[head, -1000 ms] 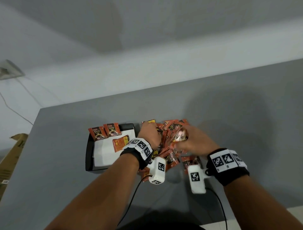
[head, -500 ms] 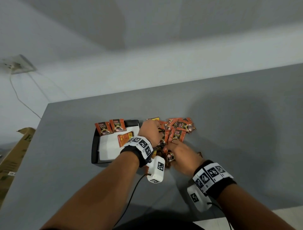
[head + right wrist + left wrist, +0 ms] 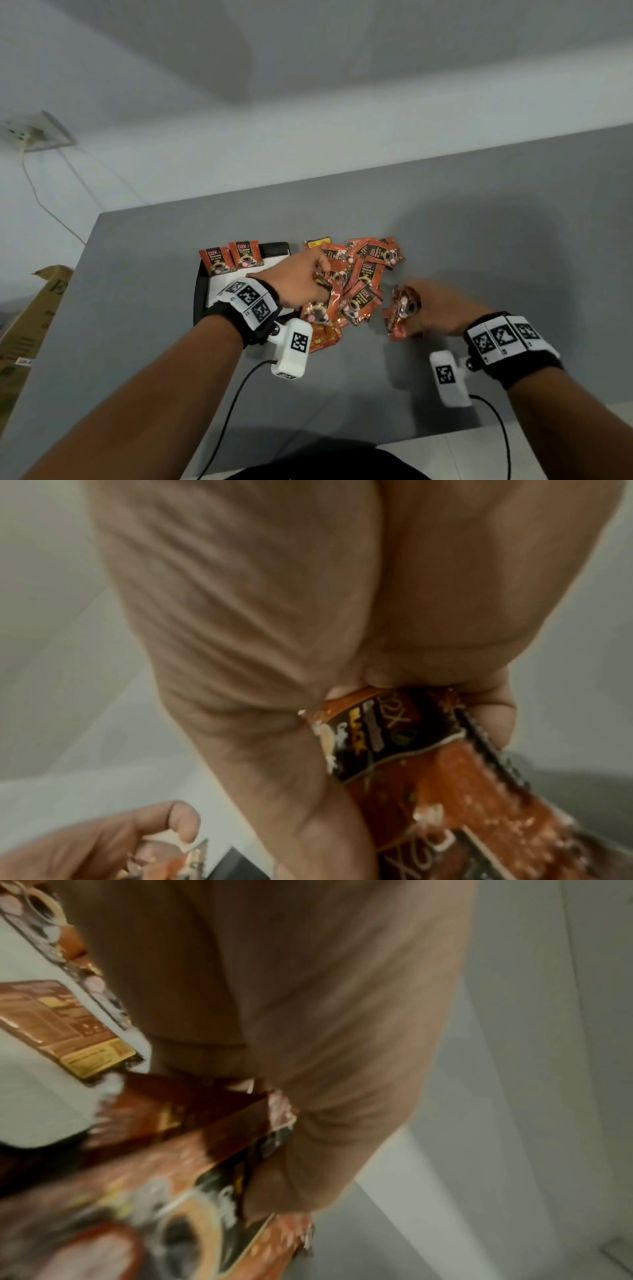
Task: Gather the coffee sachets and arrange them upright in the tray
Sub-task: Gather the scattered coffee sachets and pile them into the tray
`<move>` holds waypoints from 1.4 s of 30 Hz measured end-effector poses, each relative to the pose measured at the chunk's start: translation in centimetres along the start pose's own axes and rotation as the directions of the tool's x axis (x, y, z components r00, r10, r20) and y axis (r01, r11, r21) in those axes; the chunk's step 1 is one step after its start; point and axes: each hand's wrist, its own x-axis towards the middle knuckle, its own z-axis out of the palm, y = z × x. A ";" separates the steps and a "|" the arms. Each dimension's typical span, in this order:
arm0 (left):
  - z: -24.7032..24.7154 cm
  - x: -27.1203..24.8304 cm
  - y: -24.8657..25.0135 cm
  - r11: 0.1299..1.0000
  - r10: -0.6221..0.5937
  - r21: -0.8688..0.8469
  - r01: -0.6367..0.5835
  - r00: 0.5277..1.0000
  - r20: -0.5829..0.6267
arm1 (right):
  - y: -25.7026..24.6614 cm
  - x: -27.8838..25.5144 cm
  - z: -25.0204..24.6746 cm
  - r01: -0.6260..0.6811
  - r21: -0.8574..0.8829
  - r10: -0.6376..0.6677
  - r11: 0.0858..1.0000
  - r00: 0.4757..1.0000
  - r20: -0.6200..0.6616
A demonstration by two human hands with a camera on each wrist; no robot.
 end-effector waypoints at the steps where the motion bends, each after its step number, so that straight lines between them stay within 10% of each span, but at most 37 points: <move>1: 0.3 0.0 0.2 0.998 -0.006 0.066 0.002 0.998 0.056 | 0.1 -0.1 0.5 -0.018 -0.068 0.018 0.998 1.000 0.009; 13: 5.3 -0.1 1.2 0.812 -0.017 0.580 -0.067 0.990 0.138 | 2.2 0.5 4.7 -0.069 -0.319 0.024 0.945 0.990 -0.142; 24: 4.6 -1.8 1.7 0.879 0.071 0.461 -0.126 0.988 0.134 | -2.3 0.8 3.3 0.133 -0.070 -0.144 0.989 0.974 -0.175; 42: 8.1 -2.0 0.9 0.883 0.175 0.448 -0.139 0.984 -0.038 | -2.1 4.4 5.7 0.113 -0.392 -0.221 0.913 0.945 -0.241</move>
